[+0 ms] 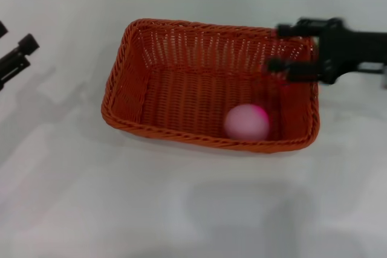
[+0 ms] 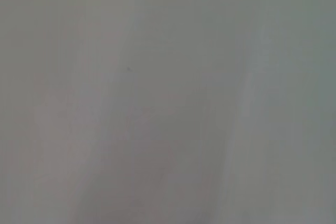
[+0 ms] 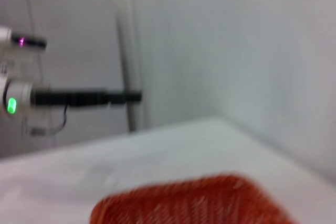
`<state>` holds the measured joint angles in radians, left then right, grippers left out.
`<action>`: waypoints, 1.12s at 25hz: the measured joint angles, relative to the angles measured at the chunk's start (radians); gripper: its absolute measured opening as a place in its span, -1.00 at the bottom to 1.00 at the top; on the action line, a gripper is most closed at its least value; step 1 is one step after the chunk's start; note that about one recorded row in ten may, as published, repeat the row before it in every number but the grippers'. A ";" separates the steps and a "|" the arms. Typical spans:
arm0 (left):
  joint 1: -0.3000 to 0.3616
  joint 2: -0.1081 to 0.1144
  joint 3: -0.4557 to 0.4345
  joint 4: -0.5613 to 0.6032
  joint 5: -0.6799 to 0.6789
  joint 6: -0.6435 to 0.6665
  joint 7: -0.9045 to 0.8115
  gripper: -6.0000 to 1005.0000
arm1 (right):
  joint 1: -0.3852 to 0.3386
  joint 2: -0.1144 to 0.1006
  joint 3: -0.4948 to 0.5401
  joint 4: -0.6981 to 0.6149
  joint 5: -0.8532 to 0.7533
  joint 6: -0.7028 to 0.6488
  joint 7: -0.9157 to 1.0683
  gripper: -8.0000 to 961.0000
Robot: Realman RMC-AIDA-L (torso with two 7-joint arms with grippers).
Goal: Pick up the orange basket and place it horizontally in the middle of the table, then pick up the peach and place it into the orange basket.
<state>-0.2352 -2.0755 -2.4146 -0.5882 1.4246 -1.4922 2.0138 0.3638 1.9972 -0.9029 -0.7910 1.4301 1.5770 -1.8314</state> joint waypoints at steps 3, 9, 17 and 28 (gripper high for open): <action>0.012 0.000 -0.001 0.016 -0.048 0.007 0.048 0.63 | -0.035 0.002 0.148 0.001 0.003 0.064 -0.027 0.62; 0.043 0.000 -0.038 0.066 -0.165 0.012 0.179 0.63 | -0.109 0.004 0.470 0.123 0.012 0.088 -0.164 0.61; 0.067 -0.001 -0.041 0.127 -0.309 0.037 0.311 0.63 | -0.183 0.004 0.942 0.414 0.012 0.091 -0.448 0.60; 0.067 -0.002 -0.074 0.180 -0.372 0.056 0.406 0.63 | -0.204 0.007 0.992 0.529 0.012 -0.016 -0.615 0.60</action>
<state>-0.1684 -2.0773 -2.4890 -0.4081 1.0523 -1.4361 2.4196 0.1602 2.0039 0.0889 -0.2624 1.4418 1.5615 -2.4460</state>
